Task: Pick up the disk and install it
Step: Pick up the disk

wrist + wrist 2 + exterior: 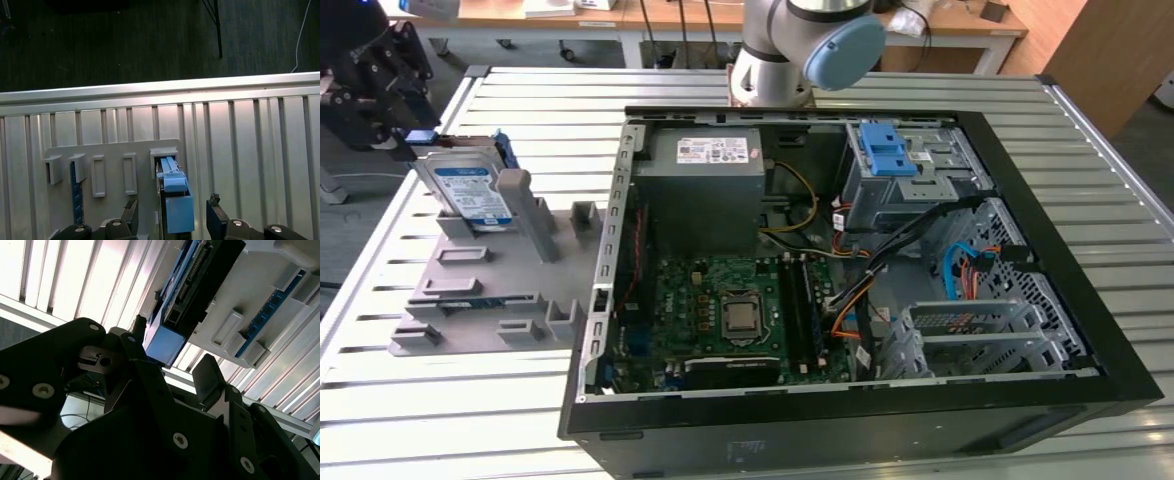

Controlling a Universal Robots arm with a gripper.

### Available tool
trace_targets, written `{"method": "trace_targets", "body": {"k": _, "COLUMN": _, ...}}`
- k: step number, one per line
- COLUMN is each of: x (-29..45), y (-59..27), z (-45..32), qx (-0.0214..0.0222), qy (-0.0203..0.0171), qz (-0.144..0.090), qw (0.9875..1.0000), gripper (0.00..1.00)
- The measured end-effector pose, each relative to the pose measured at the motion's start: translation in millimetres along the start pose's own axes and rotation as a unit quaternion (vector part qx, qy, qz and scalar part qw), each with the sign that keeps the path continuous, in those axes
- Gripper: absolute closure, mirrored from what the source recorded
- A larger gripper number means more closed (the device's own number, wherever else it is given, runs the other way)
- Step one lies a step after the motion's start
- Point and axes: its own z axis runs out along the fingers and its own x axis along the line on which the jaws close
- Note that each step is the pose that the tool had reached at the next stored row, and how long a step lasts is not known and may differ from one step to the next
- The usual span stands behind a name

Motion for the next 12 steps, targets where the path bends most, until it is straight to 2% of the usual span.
{"method": "trace_targets", "body": {"k": 3, "x": -1.3, "y": 1.0, "z": 2.8, "qx": 0.0001, "qy": -0.0001, "qz": 0.000, "qw": 1.0000, "gripper": 0.37}}
{"method": "trace_targets", "body": {"k": 4, "x": -1.8, "y": 1.3, "z": 3.7, "qx": 0.0000, "qy": 0.0000, "qz": 0.000, "qw": 1.0000, "gripper": 0.44}}
{"method": "trace_targets", "body": {"k": 12, "x": -4.8, "y": 3.9, "z": 12.0, "qx": 0.0000, "qy": 0.0000, "qz": 0.000, "qw": 1.0000, "gripper": 0.44}}
